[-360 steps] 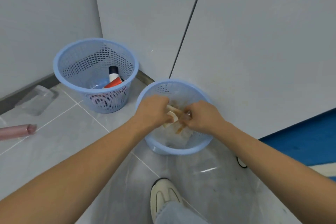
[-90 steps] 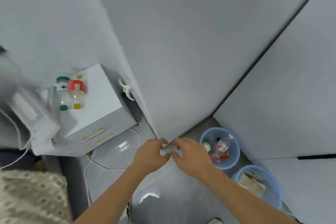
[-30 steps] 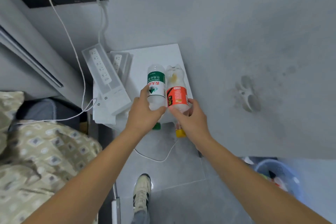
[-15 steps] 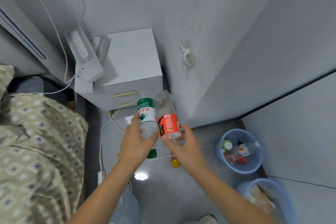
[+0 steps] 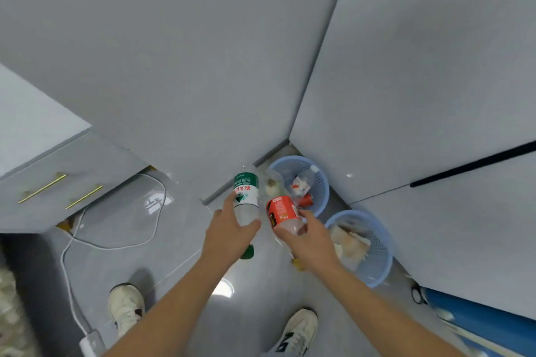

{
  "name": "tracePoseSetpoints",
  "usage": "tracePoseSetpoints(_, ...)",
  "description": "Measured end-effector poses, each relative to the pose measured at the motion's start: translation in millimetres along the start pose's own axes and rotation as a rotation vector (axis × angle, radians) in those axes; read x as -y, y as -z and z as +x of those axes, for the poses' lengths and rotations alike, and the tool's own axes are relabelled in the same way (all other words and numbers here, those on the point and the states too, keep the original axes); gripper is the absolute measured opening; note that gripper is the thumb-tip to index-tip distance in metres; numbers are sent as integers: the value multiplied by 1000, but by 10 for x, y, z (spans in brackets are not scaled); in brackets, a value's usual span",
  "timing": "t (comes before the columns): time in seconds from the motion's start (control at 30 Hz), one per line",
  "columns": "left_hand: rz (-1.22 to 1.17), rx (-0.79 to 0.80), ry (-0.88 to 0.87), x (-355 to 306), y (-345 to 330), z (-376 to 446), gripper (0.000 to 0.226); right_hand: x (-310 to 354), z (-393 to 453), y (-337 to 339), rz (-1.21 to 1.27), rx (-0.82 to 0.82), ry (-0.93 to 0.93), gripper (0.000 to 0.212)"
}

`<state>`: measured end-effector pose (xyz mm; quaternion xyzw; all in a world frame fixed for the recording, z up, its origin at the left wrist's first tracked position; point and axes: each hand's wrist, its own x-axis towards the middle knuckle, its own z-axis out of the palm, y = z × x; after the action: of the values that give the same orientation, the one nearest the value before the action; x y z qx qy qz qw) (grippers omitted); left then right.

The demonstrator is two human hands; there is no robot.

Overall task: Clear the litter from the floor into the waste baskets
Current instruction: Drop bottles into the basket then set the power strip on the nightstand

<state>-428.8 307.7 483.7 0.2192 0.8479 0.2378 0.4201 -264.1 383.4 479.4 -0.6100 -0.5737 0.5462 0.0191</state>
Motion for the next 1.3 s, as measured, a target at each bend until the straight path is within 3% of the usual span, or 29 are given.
tracePoseSetpoints(0.4, 258, 137, -115, -158, -1177, 1670, 73, -793, 1768, 281, -249, -148, -90, 84)
tracePoseSetpoints(0.53, 320, 154, -63, -128, -1356, 1996, 81, -732, 2169, 218, -436, -201, -32, 67)
tracePoseSetpoints(0.63, 389, 235, 6, -132, -1456, 2164, 65, -690, 2412, 214, -606, -196, -7, 48)
tracePoseSetpoints(0.73, 442, 224, -22, -53, -1573, 2324, 54, -689, 2584, 175, -642, -179, -1, 46)
tracePoseSetpoints(0.9, 557, 203, -145, 13, -1683, 2505, 57, -767, 2735, 93, -771, -113, 74, 54)
tracePoseSetpoints(1.03, 627, 136, -210, -9, -1598, 2395, 54, -694, 2629, 19, -944, -129, 261, 51)
tracePoseSetpoints(1.3, 548, 31, -383, -204, -1026, 1911, 39, -125, 2179, -94, -737, -149, 373, 38)
